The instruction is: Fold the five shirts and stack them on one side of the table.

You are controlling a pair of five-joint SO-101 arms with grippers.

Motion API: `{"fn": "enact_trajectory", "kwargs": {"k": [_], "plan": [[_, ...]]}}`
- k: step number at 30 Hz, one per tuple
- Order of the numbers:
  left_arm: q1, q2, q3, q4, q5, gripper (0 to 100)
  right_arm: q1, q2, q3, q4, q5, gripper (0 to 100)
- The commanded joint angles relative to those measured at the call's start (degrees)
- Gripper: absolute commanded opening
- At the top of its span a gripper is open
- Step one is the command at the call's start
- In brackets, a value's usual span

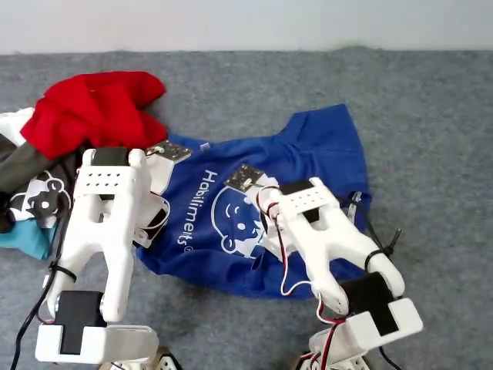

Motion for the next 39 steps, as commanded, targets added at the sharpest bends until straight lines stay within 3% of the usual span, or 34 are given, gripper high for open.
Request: {"fn": "enact_trajectory", "kwargs": {"k": [1,11,19,30,35,39], "plan": [[0.26,-1.49,-0.22,0.18,-0.53,3,-0.57,0.04,-1.14,-0.04,0.18,1.6],[0.09,-1.49,-0.22,0.26,-0.53,3,0.13,0.13,-17.41,18.51,0.18,1.0],[0.00,-1.49,-0.22,0.26,-0.53,3,8.66,0.13,-23.65,27.03,0.26,1.0],[0.09,-1.49,-0.22,0.35,-0.53,3,9.63,0.13,-14.07,27.38,0.00,1.3],[0.26,-1.49,-0.22,0.35,-0.53,3,9.45,0.13,-13.36,25.63,-0.44,8.8],[0.26,-1.49,-0.22,0.35,-0.53,3,5.23,0.04,-13.45,25.89,-0.44,11.3]]}}
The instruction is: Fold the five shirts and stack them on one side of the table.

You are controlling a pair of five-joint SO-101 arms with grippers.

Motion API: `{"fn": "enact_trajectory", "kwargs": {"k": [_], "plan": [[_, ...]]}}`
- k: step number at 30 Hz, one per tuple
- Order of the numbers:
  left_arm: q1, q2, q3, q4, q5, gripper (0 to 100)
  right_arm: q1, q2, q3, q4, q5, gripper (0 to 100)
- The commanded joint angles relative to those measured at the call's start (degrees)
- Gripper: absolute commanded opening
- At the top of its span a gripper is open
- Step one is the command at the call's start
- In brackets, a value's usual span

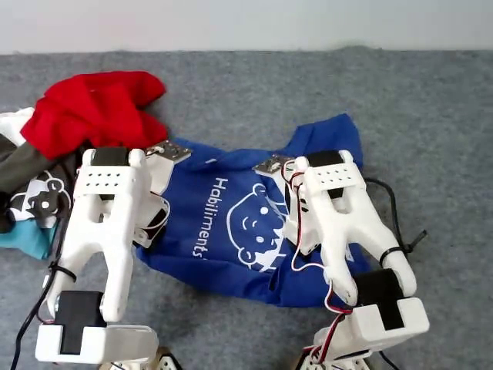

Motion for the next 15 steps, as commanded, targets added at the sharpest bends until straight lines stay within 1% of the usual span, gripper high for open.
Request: {"fn": "enact_trajectory", "kwargs": {"k": [1,5,7,15], "plan": [[0.26,-1.49,-0.22,0.35,-0.53,3,-4.62,-0.40,-0.26,-0.04,-0.44,11.4],[0.26,-1.49,-0.22,0.35,-0.53,3,-11.56,0.22,0.09,-0.31,-0.44,11.5],[0.26,-1.49,-0.22,0.35,-0.53,3,-13.93,0.22,0.09,-0.31,-0.35,11.5],[0.26,-1.49,-0.22,0.35,-0.53,3,-14.73,0.22,2.73,-2.77,0.09,11.0]]}}
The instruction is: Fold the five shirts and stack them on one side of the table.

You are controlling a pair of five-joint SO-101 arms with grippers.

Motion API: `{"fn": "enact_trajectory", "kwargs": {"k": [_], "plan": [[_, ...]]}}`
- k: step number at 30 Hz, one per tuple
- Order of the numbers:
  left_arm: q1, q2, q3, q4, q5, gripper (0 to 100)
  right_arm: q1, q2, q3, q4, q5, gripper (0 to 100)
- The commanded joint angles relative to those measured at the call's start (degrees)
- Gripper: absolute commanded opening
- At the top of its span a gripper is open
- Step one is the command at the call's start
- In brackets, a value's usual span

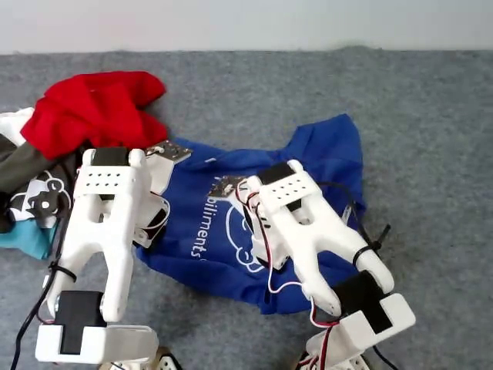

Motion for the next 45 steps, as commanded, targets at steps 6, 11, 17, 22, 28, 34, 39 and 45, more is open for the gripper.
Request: {"fn": "enact_trajectory", "kwargs": {"k": [6,11,17,22,28,34,39,45], "plan": [[0.26,-1.49,0.57,0.26,-0.53,3,-0.57,-0.40,5.36,-4.18,3.96,0.9],[-0.09,-1.49,1.98,0.18,-0.62,3,-0.31,-1.27,5.19,-4.09,4.40,1.1],[-0.70,-2.11,-3.56,1.41,-0.53,3,8.04,-11.56,-4.31,4.62,4.57,1.1],[-3.16,-2.20,-9.63,1.41,-0.44,3,16.40,-26.24,-16.62,15.25,4.57,1.1],[-7.38,-2.11,-10.51,1.41,-0.79,3,26.68,-43.03,-18.99,14.90,4.04,1.1],[-7.91,-1.76,-10.24,1.41,-4.75,3,31.43,-54.11,-19.34,14.73,-0.70,1.1],[-7.82,-2.11,-10.51,1.41,-6.68,3,31.78,-60.53,-26.02,14.99,-4.13,1.0],[-7.82,-3.78,-10.24,1.58,-12.40,3,31.87,-61.23,-30.95,15.25,-5.01,1.0]]}}
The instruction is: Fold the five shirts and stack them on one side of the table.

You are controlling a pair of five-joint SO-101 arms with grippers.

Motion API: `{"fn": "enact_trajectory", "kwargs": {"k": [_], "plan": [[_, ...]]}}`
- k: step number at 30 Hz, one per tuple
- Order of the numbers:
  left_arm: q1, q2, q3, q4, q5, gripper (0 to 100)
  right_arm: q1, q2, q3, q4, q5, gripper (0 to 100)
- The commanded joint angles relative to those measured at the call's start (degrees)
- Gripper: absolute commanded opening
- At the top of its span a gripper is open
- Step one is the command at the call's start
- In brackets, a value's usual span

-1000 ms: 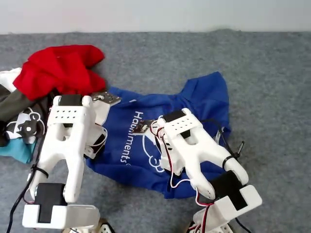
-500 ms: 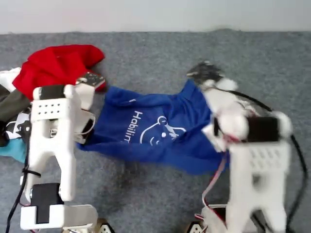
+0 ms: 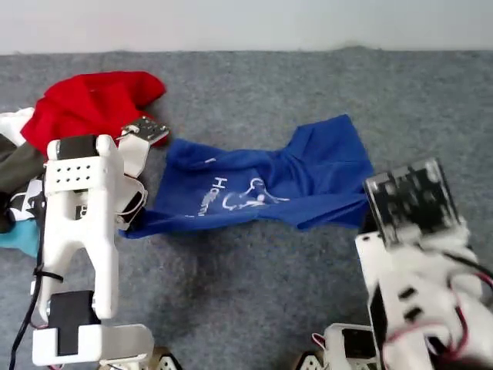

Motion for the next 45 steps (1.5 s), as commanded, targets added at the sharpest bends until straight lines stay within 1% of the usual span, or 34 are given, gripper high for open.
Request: {"fn": "enact_trajectory", "kwargs": {"k": [1,3,5,9,13,16,18,21,23,27,29,32,35,38,42,45], "plan": [[-0.18,-4.92,-1.54,1.58,-4.04,3,1.01,0.84,-2.46,2.33,-0.88,1.0],[-0.18,-9.32,-1.54,1.58,-5.80,3,1.01,1.89,-2.46,2.42,-0.97,1.0],[-0.18,-14.86,-1.45,1.58,-5.71,3,1.10,3.38,-2.46,2.51,-1.05,1.0],[0.35,-26.90,0.92,1.49,-5.01,3,4.88,6.46,-2.29,2.51,-2.99,1.0],[6.42,-34.11,10.24,1.49,-5.19,3,4.70,8.57,1.76,2.51,-2.99,1.0],[12.13,-34.99,18.42,1.41,-5.10,3,3.47,9.80,6.86,2.42,-2.90,1.0],[13.80,-34.55,22.02,1.23,-5.10,3,2.95,10.68,10.46,2.42,-2.73,1.0],[13.01,-32.97,24.31,0.00,-5.01,3,2.59,12.09,15.03,2.33,-2.02,1.0],[10.29,-31.38,24.22,-1.14,-5.01,4,1.45,12.62,17.05,2.33,-0.62,1.0],[3.96,-26.46,23.96,-5.19,-5.01,12,-1.36,12.70,18.29,2.33,-0.53,1.0],[1.05,-22.95,21.85,-7.21,-5.01,14,-2.07,12.70,18.29,2.33,-0.44,1.0],[-3.52,-16.62,15.78,-9.23,-5.01,15,-2.07,12.70,18.64,2.33,-0.44,1.0],[-6.33,-9.14,8.04,-9.05,-4.92,15,-2.59,12.70,20.92,2.33,-0.35,1.0],[-7.65,-1.76,1.63,-8.88,-3.69,15,-2.59,12.62,21.98,2.24,-0.35,1.0],[-7.47,6.07,-4.44,-4.04,-3.69,15,-2.42,12.62,22.15,2.24,-0.35,1.0],[-9.41,8.18,-8.92,-1.67,-3.78,14,-2.42,12.62,22.15,2.24,-0.26,1.0]]}}
